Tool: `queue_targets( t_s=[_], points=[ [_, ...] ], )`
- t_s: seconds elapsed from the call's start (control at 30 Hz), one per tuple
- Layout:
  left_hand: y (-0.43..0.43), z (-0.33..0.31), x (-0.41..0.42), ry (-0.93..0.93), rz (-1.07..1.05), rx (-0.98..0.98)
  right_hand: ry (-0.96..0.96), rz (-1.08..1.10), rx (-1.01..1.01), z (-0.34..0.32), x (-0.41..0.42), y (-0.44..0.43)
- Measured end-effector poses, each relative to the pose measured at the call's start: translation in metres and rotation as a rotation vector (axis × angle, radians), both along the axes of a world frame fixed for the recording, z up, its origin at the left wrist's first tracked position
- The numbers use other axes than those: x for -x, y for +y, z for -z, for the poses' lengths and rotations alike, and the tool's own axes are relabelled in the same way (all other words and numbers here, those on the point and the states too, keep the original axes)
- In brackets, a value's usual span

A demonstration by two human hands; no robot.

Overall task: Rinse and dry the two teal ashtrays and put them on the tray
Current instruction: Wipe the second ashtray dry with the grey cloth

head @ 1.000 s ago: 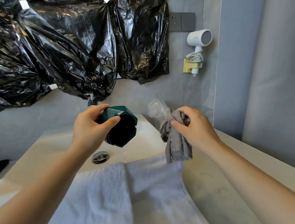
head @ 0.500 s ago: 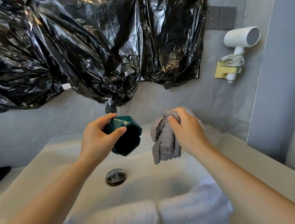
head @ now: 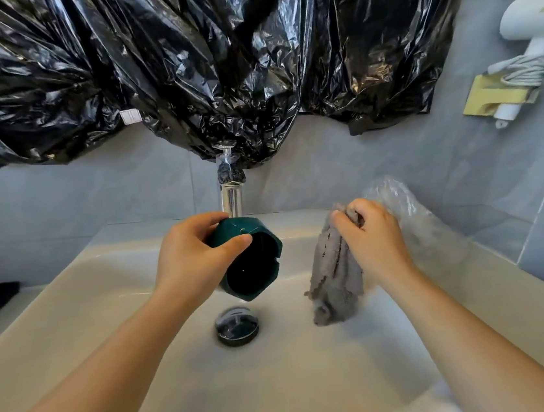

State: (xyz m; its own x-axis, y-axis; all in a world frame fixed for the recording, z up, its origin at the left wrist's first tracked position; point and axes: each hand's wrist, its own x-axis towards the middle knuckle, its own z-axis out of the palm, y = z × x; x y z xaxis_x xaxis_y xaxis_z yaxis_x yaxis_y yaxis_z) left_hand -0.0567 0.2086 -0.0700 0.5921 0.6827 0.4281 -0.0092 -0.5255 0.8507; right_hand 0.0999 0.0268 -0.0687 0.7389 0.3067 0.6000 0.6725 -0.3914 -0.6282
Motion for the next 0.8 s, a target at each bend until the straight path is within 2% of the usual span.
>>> queue_targets(
  t_s=[0.13,0.23,0.3,0.37,0.5,0.53,0.6,0.7,0.8],
  points=[
    [-0.004,0.003,-0.001,0.041,0.013,-0.009,0.061,-0.052,0.025,0.004,-0.001,-0.004],
    [-0.006,0.003,-0.001,0.056,0.01,-0.028,0.217,-0.096,0.006,0.009,-0.003,0.001],
    [-0.005,0.003,-0.001,0.059,0.005,-0.024,0.294,-0.079,0.123,0.015,-0.007,0.002],
    [-0.004,0.003,0.0,0.063,0.0,-0.022,0.29,-0.044,0.295,0.02,-0.007,0.0],
    [-0.003,0.003,0.0,0.075,-0.022,-0.024,0.267,-0.046,0.251,0.016,0.004,-0.005],
    [-0.003,0.003,0.0,0.075,-0.028,-0.021,0.278,-0.094,0.317,0.015,0.008,-0.005],
    [-0.003,0.003,0.001,0.076,-0.031,-0.02,0.375,-0.169,0.592,0.015,0.017,-0.007],
    [-0.003,0.003,0.001,0.076,-0.028,-0.016,0.515,-0.181,0.955,0.014,0.026,-0.011],
    [-0.003,0.003,0.0,0.074,-0.022,-0.007,0.503,-0.153,0.992,0.015,0.025,-0.011]
  ],
)
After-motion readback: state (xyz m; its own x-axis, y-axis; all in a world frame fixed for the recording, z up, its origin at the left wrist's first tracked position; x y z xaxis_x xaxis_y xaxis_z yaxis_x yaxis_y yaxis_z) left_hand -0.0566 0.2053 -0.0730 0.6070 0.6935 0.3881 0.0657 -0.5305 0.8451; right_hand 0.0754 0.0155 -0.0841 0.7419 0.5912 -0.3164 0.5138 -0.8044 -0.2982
